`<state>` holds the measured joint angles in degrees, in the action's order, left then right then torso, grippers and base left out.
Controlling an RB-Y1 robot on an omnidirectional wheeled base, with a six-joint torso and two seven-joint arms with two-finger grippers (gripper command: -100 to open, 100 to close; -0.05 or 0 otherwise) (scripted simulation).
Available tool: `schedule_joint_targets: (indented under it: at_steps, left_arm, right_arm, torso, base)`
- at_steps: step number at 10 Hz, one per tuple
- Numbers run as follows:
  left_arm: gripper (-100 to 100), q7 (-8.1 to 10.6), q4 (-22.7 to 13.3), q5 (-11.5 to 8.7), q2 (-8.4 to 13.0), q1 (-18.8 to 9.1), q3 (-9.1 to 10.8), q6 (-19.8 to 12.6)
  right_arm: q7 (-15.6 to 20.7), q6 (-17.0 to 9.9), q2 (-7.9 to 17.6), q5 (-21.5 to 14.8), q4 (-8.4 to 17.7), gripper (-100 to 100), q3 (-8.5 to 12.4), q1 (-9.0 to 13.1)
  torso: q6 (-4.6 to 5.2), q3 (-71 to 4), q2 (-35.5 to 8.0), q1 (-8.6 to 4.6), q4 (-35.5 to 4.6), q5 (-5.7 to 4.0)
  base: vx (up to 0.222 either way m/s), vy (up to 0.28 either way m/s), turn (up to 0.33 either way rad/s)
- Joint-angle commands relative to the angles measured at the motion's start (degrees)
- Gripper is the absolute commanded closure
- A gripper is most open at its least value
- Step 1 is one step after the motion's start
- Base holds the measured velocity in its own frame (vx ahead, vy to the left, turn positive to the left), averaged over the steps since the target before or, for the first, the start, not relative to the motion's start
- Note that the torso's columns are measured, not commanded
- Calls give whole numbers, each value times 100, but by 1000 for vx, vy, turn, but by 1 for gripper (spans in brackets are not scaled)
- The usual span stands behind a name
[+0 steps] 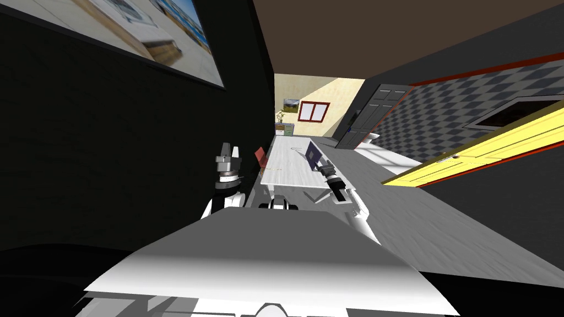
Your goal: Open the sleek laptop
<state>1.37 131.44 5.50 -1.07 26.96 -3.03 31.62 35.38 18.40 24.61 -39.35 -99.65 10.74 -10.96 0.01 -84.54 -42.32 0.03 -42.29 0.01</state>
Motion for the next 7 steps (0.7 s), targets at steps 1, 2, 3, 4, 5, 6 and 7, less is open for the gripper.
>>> schedule_joint_targets:
  at_steps: [1,2,3,4,5,6,7]
  left_arm:
    - [0,0,0,0,0,0,0,0]
    - [0,0,0,0,0,0,0,0]
    - [0,0,0,0,0,0,0,0]
    - [0,0,0,0,0,0,0,0]
    - [0,0,0,0,0,0,0,0]
    - [0,0,0,0,0,0,0,0]
    - [0,0,0,0,0,0,0,0]
  right_arm:
    - [320,-83,228,-301,351,-100,75,190]
    - [492,-133,341,-485,525,-100,111,273]
    - [653,-181,455,-662,691,-100,146,354]
    - [679,-181,455,-662,691,-100,146,354]
    - [847,-227,568,-832,849,-100,179,430]
    - [1006,-271,678,-992,997,-100,211,502]
    - [1155,-311,783,-1142,1134,-100,240,569]
  torso:
    - [0,-2,2,-10,0,-1]
    - [-1,-4,6,-8,1,-2]
    - [-1,-5,8,2,2,0]
    - [0,-5,7,3,2,2]
    - [0,-2,3,-7,1,-1]
    - [0,-1,0,-9,0,-2]
    - [-1,-2,2,-5,0,-1]
  base:
    - [15,52,20]
    - [21,81,35]
    - [26,87,36]
    - [23,57,6]
    - [16,52,16]
    - [17,62,32]
    - [22,66,24]
